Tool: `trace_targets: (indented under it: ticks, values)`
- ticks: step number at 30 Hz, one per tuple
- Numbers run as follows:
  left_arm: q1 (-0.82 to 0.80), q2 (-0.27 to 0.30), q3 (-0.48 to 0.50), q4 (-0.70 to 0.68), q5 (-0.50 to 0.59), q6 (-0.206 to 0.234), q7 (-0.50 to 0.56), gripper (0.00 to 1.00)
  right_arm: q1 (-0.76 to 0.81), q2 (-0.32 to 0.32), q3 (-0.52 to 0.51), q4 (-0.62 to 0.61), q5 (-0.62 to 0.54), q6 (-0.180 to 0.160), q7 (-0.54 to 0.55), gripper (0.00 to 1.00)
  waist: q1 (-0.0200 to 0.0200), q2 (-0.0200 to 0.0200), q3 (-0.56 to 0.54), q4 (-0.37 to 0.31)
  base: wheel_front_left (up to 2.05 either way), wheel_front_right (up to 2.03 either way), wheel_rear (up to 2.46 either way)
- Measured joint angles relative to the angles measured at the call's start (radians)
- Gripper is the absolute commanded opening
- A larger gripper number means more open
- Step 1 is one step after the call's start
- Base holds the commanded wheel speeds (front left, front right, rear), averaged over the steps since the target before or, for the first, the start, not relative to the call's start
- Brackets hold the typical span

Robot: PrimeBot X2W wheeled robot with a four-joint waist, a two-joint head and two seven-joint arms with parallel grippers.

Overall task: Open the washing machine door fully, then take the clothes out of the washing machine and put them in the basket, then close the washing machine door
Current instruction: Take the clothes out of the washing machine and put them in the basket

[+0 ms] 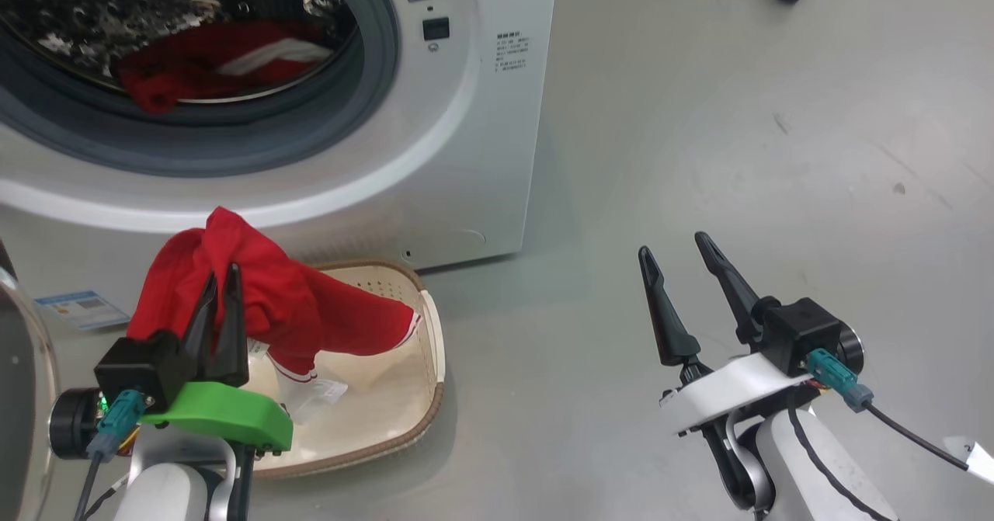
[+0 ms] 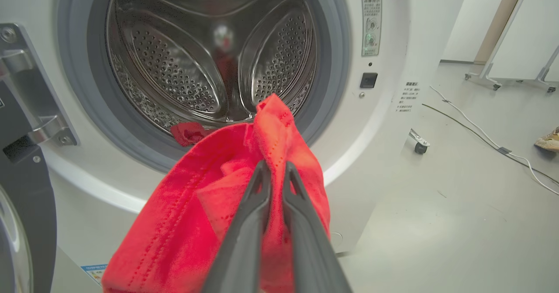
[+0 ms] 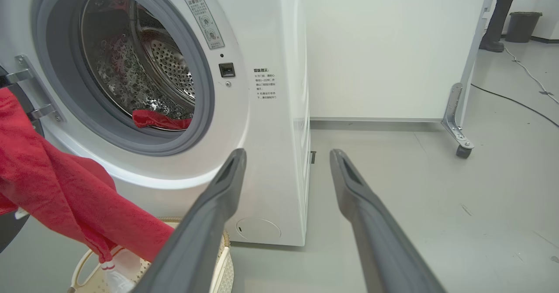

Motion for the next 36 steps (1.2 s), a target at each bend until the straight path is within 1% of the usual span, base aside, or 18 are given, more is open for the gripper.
trace_targets:
  ticks: [1,9,12,18,24,26,36]
  values:
    - [0.0,0.0,0.0,0.025,0.0,0.0,0.005,0.0,-0.014,0.0,0.003,-0.009,-0.001,0.004,0.0,1.0,0.0,0.0,0.024,-0.002,0.0,0.0,0.0]
    - [-0.017,0.003,0.006,0.143,-0.008,0.0,0.024,0.0,-0.06,0.0,0.005,-0.048,-0.011,0.002,0.0,1.0,0.0001,0.0,0.13,-0.016,0.0,0.0,0.0]
    - [-0.057,0.011,0.016,0.189,-0.008,0.0,0.031,0.0,-0.079,0.0,0.003,-0.067,-0.018,-0.005,0.0,1.0,0.0001,0.0,0.171,-0.023,0.0,0.0,0.0]
    - [-0.149,0.034,0.032,0.273,-0.008,-0.001,0.04,0.0,-0.115,0.0,0.003,-0.11,-0.031,-0.01,0.0,1.0,0.0001,0.0,0.255,-0.043,0.0,0.0,0.0]
    - [-0.247,0.046,0.059,0.351,-0.012,-0.001,0.049,0.0,-0.133,0.0,-0.003,-0.15,-0.036,-0.016,0.0,1.0,0.0001,0.0,0.341,-0.064,0.0,0.0,0.0]
    - [-0.276,0.053,0.064,0.377,-0.02,-0.001,0.052,0.0,-0.135,0.0,-0.003,-0.16,-0.036,-0.023,0.0,1.0,0.0001,0.0,0.369,-0.07,0.0,0.0,0.0]
    - [-0.375,0.063,0.096,0.494,-0.047,-0.004,0.057,0.0,-0.201,0.0,-0.003,-0.207,-0.031,-0.033,0.0,1.0,0.0001,0.0,0.499,-0.097,0.0,0.0,0.0]
